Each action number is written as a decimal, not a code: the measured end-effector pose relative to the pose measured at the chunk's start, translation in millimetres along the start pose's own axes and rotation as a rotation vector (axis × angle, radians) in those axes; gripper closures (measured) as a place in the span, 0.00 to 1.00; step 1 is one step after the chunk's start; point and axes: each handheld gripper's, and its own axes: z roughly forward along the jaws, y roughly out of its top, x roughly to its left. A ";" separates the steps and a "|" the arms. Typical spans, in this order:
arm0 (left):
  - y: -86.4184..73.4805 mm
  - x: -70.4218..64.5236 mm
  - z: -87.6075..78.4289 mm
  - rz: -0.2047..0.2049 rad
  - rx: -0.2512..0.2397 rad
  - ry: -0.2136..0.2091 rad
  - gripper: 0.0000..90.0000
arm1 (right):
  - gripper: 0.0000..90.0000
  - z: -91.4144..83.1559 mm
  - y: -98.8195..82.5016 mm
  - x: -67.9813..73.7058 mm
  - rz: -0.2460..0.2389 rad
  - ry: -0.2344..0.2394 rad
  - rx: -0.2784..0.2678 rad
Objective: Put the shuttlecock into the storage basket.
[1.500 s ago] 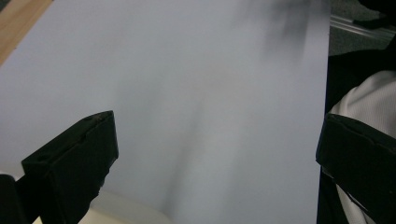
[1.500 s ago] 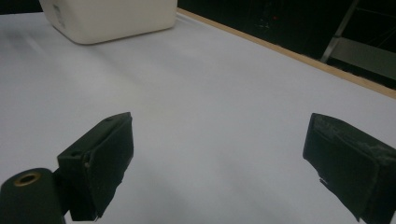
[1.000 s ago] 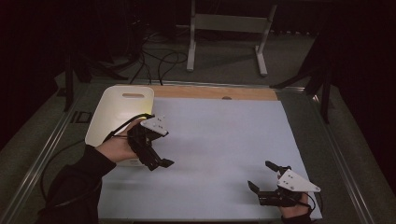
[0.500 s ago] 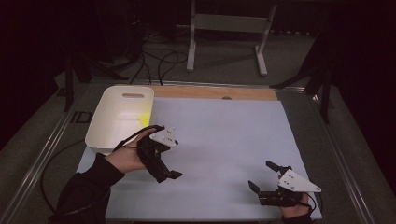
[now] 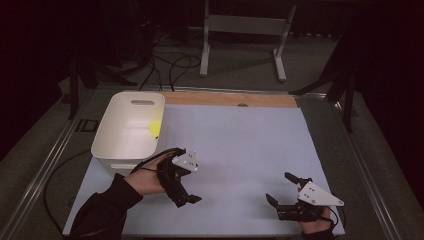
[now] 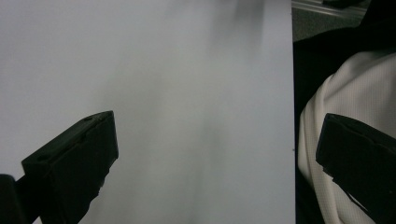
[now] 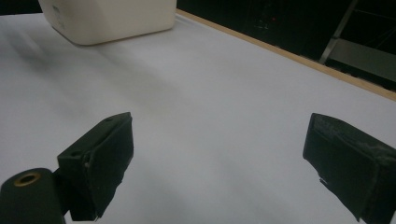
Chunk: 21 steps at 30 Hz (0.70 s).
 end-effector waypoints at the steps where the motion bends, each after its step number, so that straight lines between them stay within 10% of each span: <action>1: -2.0 0.1 2.4 0.000 0.002 -0.003 0.00 | 0.09 0.1 0.0 0.1 0.001 -0.001 0.000; 21: -45.0 -0.9 27.5 -0.056 0.007 -0.014 0.00 | 0.09 1.6 -0.6 0.9 0.007 0.006 0.005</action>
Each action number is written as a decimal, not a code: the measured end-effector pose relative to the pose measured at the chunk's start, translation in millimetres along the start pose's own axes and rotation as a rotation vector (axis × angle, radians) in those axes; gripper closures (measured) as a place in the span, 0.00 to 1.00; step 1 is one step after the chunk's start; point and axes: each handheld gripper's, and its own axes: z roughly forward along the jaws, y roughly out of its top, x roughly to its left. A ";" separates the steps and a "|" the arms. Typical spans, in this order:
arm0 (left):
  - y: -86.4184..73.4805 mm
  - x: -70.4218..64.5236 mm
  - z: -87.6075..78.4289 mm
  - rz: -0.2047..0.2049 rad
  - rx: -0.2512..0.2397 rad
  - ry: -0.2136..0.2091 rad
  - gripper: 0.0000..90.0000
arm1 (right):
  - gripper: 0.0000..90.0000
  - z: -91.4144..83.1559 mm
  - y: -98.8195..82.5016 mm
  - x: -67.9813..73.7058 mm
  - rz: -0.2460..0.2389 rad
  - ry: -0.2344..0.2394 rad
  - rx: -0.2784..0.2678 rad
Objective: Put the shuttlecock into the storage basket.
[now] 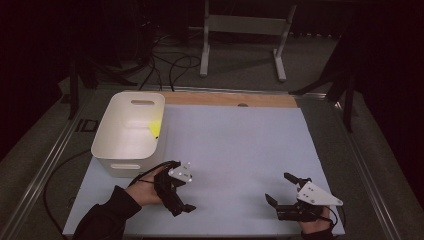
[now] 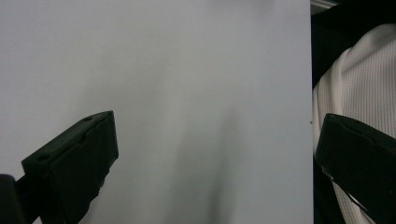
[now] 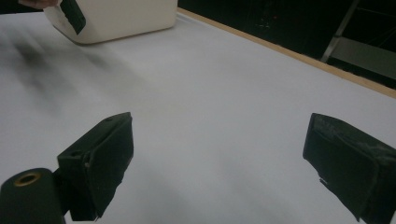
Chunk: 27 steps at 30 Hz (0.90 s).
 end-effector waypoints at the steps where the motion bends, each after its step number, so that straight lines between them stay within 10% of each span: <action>1: -1.8 -0.3 0.0 -0.004 -0.003 -0.003 0.00 | 0.09 0.1 0.0 -0.1 -0.001 0.000 0.001; 27: -47.0 -5.5 -17.3 -0.064 -0.083 0.019 0.00 | 0.09 0.8 0.2 0.5 -0.002 -0.003 0.008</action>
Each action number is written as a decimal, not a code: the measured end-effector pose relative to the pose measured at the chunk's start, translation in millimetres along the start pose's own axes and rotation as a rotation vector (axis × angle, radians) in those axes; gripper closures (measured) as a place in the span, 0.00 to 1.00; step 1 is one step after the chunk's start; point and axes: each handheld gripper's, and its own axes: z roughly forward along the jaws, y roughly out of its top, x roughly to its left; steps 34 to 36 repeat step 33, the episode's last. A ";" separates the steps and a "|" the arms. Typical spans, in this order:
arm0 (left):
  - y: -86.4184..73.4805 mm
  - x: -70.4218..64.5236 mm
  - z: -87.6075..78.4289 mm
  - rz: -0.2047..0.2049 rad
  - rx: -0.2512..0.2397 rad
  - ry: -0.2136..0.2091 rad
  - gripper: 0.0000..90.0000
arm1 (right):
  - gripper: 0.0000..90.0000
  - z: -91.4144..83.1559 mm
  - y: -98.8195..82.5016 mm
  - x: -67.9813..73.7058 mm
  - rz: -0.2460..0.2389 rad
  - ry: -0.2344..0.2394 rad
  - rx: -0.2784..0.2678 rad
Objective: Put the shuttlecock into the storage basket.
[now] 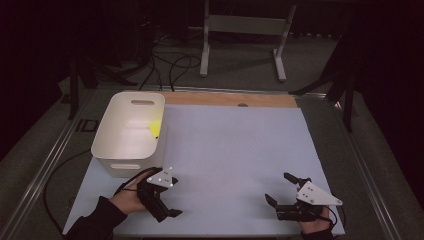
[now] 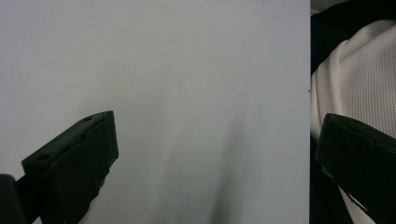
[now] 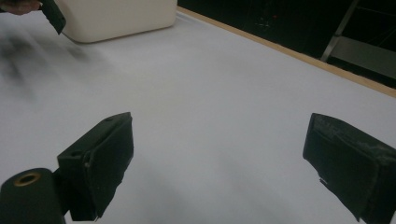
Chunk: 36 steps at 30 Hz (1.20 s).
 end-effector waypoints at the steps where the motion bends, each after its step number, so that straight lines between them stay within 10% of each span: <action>1: -2.0 0.2 -1.3 -0.002 0.001 0.003 0.00 | 0.09 0.1 0.0 0.0 -0.004 0.000 -0.001; 19: -31.6 1.7 -19.4 -0.049 -0.080 0.077 0.00 | 0.09 0.1 0.2 0.3 -0.007 0.002 0.001; 36: -39.0 2.8 -18.8 -0.065 -0.089 0.065 0.00 | 0.09 0.2 -0.4 -0.3 -0.002 0.004 0.001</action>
